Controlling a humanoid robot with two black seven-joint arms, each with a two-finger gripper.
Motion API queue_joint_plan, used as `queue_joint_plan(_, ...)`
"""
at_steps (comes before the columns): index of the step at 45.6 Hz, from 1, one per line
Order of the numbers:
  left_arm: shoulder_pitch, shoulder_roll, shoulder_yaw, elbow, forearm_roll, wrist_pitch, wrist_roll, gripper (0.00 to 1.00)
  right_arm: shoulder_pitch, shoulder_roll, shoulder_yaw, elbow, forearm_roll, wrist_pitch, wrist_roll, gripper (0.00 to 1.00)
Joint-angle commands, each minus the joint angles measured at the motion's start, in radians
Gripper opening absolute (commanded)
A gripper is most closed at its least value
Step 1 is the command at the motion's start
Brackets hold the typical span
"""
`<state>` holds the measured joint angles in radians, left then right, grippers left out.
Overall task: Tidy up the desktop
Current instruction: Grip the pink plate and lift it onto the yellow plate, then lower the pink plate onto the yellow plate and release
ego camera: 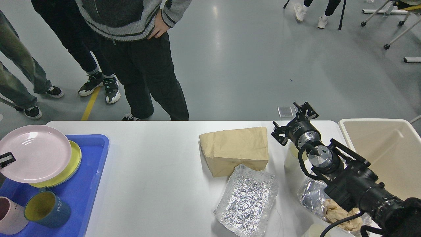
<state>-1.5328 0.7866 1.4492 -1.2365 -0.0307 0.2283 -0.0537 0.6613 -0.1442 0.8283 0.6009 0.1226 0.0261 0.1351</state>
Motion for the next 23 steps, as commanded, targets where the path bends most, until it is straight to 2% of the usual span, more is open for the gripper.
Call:
queue_joint_plan(1, 0.078, 0.006, -0.019, 0.075, -0.001, 0.065, -0.002, 0.00, 0.000, 0.000, 0.000, -0.001, 0.000, 0.000, 0.000, 1.00)
queue_joint_plan(5, 0.160, 0.006, -0.108, 0.127, -0.001, 0.100, -0.003, 0.00, 0.000, 0.000, 0.000, -0.001, 0.000, 0.000, 0.000, 1.00)
queue_joint_plan(11, 0.244, 0.005, -0.240, 0.183, -0.001, 0.105, 0.002, 0.00, 0.000, 0.000, 0.000, -0.001, 0.000, 0.000, 0.000, 1.00)
queue_joint_plan(23, 0.273, -0.004, -0.263, 0.207, -0.001, 0.105, 0.003, 0.01, 0.000, 0.000, 0.000, 0.000, 0.000, 0.000, 0.000, 1.00)
